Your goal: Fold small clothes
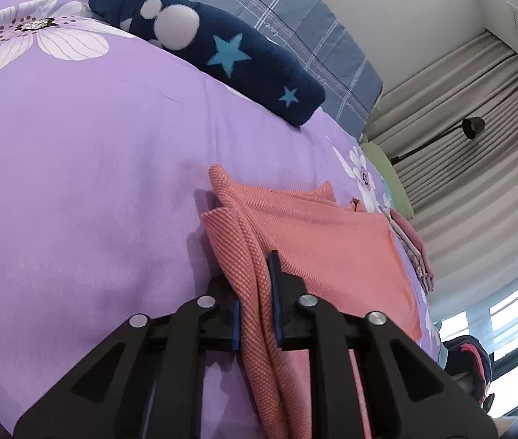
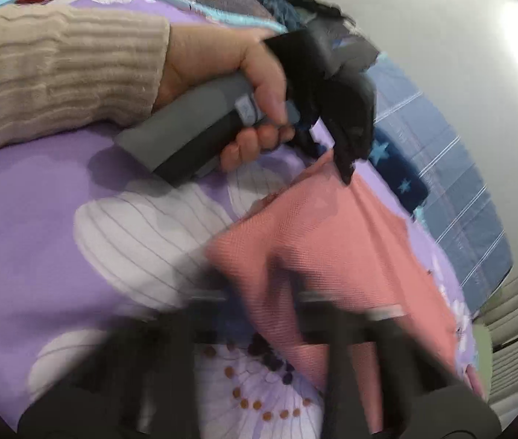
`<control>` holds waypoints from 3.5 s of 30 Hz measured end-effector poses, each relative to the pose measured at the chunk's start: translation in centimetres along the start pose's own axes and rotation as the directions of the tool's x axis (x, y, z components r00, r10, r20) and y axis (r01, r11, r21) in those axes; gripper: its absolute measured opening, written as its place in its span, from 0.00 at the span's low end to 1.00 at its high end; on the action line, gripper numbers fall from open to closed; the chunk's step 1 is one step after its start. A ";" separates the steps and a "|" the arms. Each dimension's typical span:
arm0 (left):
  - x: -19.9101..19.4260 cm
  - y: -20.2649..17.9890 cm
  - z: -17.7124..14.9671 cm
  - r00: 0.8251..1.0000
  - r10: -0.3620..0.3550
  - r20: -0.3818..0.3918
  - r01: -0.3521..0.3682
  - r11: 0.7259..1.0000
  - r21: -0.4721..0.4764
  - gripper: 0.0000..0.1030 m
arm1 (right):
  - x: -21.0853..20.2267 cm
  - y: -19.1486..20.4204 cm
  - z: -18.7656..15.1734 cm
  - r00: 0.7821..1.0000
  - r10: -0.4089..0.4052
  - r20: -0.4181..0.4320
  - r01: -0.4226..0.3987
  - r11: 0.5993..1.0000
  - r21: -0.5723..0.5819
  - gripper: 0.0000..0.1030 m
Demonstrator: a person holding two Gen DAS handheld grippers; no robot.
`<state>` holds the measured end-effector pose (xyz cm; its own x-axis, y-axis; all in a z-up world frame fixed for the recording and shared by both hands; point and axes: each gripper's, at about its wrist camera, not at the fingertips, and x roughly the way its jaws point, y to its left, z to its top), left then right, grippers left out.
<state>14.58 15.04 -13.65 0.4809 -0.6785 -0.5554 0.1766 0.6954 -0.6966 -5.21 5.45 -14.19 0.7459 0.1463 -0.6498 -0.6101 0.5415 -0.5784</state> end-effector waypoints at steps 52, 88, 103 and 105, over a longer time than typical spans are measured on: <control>23.8 -31.7 -3.0 0.926 0.371 -0.077 -0.257 0.765 0.590 0.19 | -6.5 -25.6 -28.4 0.975 0.106 0.193 -0.215 0.261 0.941 0.04; 7.4 -22.4 -16.4 0.912 0.410 -0.024 -0.308 0.721 0.620 0.80 | -5.8 -27.6 -31.5 0.961 0.197 0.193 -0.216 0.102 0.971 0.16; 9.9 -22.9 -17.1 0.948 0.298 -0.110 -0.182 0.794 0.580 0.11 | -4.1 -27.1 -29.8 0.980 0.198 0.029 -0.086 0.285 0.955 0.00; 9.9 -22.6 -16.7 0.951 0.276 -0.138 -0.155 0.813 0.561 0.14 | -4.3 -27.5 -30.2 0.976 0.208 0.065 -0.117 0.252 0.960 0.00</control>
<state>0.97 -11.31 -11.00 0.3876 -0.4858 -0.7834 0.5510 0.8034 -0.2256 0.27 -35.02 -10.37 0.6181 0.3090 -0.7228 0.0151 0.9146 0.4040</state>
